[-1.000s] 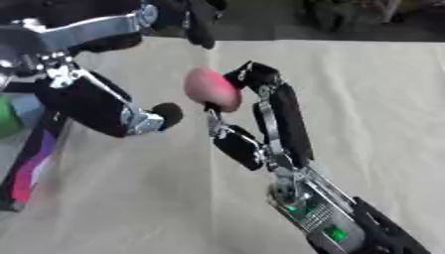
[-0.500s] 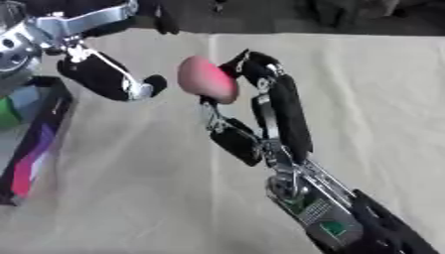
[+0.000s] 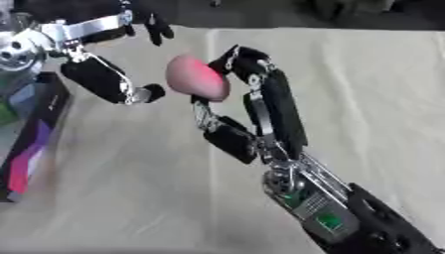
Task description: Pick up the objects with one hand, pass them to the other hand, and then place them into the box on the other side of the table.
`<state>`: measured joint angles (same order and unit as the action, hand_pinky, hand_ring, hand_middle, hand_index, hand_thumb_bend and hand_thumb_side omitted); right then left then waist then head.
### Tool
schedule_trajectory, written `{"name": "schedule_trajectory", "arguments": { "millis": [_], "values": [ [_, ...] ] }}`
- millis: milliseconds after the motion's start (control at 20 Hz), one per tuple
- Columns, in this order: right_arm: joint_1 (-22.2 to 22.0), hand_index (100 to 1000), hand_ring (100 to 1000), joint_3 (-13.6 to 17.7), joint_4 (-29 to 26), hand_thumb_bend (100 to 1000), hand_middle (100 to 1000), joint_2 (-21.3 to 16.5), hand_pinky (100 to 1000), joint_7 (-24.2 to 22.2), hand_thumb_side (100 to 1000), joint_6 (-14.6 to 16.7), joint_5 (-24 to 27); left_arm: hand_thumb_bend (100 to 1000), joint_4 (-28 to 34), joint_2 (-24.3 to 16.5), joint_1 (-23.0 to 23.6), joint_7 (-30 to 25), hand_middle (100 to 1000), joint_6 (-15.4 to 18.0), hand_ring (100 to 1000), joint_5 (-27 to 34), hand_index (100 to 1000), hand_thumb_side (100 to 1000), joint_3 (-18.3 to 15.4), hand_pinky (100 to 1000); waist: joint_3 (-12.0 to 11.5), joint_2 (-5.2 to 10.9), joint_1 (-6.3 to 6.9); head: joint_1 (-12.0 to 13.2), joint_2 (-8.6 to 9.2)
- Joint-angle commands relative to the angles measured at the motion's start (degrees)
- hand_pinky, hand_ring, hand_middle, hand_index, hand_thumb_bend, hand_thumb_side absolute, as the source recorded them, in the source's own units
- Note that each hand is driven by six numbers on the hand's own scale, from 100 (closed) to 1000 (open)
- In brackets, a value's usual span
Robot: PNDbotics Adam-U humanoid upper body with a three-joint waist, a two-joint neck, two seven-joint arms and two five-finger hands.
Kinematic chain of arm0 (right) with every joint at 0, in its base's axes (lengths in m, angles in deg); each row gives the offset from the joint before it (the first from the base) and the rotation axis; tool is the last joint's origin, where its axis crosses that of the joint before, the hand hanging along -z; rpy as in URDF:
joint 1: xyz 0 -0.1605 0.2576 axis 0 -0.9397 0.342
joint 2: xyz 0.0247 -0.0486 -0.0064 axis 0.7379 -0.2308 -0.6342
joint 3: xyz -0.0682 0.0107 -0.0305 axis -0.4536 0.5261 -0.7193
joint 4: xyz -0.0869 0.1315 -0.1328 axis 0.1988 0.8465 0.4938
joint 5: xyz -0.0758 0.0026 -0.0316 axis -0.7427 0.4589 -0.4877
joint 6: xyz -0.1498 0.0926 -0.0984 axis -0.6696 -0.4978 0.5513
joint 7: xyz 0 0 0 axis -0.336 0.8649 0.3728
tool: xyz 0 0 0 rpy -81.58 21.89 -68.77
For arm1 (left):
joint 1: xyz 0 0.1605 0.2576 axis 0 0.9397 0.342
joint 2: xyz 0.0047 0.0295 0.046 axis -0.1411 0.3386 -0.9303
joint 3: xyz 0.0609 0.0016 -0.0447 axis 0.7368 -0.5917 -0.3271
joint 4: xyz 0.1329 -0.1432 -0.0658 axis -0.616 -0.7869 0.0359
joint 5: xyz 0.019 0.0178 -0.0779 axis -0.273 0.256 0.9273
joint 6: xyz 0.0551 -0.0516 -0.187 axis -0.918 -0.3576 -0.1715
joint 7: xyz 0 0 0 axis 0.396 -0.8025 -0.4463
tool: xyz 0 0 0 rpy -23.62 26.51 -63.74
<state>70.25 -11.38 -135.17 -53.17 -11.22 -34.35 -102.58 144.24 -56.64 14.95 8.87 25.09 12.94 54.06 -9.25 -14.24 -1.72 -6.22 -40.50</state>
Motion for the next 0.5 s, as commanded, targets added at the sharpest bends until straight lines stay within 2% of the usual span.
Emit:
{"name": "schedule_trajectory", "arguments": {
  "millis": [50, 250, 500],
  "values": [
    [1.2, 523, 559, -0.3, -1.1, 100, 488, -0.9, 672, -1.3, 100, 0.3, -0.3, 415, 1.9, -0.1, -1.2, 0.6, 721, 1.8, 1000, 1.8, 911, 272, 0.2, 831, -0.2, 0.72, 0.04, -0.5, 0.23],
    [1.6, 517, 552, -0.4, -1.1, 100, 482, -0.9, 660, -3.0, 100, 0.5, -0.6, 414, 2.3, -0.2, -1.2, 1.7, 728, 3.9, 1000, 2.9, 939, 275, 0.5, 833, -0.3, 0.6, -0.01, -0.6, 0.56],
    [2.3, 511, 545, -0.2, -1.1, 100, 477, -1.1, 649, -3.2, 100, -1.5, -0.3, 412, 0.4, 0.3, -0.8, 4.3, 687, 3.8, 1000, 5.9, 854, 289, 0.0, 855, -0.3, 0.38, 0.01, -0.8, 0.14]
  ]
}}
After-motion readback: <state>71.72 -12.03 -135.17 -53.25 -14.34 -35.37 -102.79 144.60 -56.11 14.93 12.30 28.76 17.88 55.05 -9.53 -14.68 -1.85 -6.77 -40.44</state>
